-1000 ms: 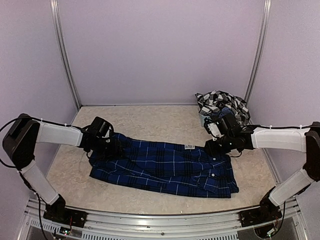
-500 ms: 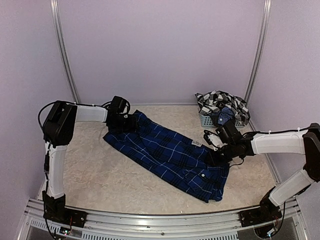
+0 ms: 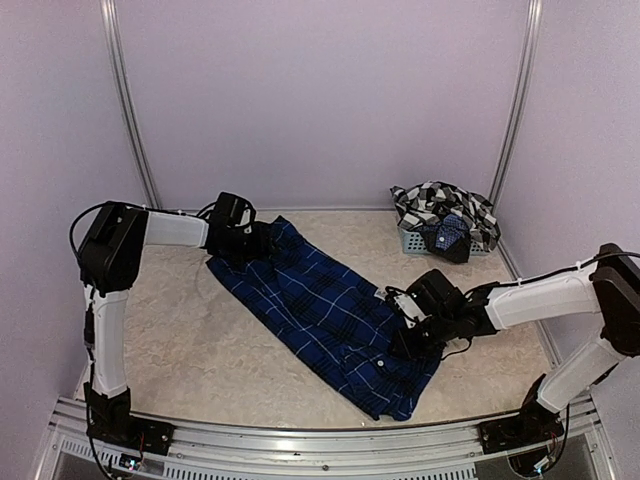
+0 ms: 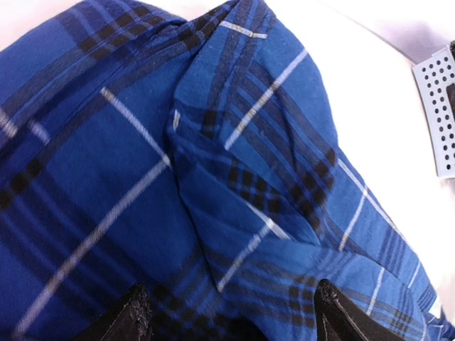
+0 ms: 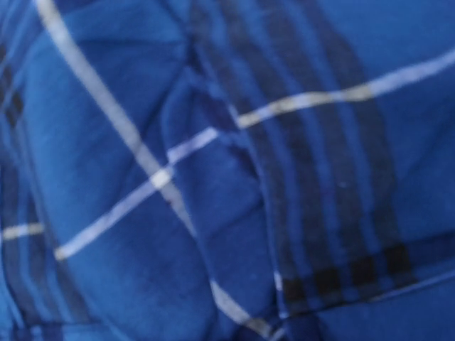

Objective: Fold and stack the long sleeve shirts
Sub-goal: Rotate the rectangle-folded shirt at the center of the board.

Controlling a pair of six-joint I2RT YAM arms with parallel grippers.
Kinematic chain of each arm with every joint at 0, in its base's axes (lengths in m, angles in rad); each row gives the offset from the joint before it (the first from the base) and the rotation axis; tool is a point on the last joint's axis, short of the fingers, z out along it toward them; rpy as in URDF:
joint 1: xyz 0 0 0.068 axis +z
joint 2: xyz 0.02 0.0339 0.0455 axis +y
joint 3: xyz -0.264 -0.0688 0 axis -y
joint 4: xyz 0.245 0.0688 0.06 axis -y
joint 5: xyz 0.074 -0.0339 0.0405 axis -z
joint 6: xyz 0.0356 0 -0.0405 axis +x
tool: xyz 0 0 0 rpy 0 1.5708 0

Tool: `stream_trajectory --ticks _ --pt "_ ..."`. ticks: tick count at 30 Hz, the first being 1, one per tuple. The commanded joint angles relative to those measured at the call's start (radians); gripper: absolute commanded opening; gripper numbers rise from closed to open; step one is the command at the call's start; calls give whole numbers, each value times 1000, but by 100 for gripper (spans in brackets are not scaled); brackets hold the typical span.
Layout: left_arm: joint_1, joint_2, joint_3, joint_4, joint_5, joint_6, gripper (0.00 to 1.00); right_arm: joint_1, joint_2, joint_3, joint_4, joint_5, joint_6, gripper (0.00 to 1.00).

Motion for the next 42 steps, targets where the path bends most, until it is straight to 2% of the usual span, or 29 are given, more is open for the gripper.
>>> stream_trajectory --ticks 1,4,7,11,15,19,24,34,42 --pt "14 -134 -92 94 29 -16 75 125 48 -8 -11 10 109 25" --pt "17 -221 -158 153 27 -17 75 203 67 31 -14 32 153 27" --pt "18 -300 -197 144 2 -22 76 289 100 82 9 23 175 29" --pt "19 -367 -244 92 -18 -22 79 404 175 183 64 -38 106 33" --pt "16 -351 -251 94 15 -25 79 430 197 241 58 -27 30 36" --pt "4 -258 -188 108 49 -22 79 429 145 262 56 24 -36 48" --pt "-20 -76 -11 76 78 -22 79 428 117 284 53 75 -63 58" --pt "-69 170 237 -44 33 -58 78 413 98 282 -7 169 -24 60" --pt "-119 352 500 -116 133 -56 77 375 53 276 -74 252 39 60"
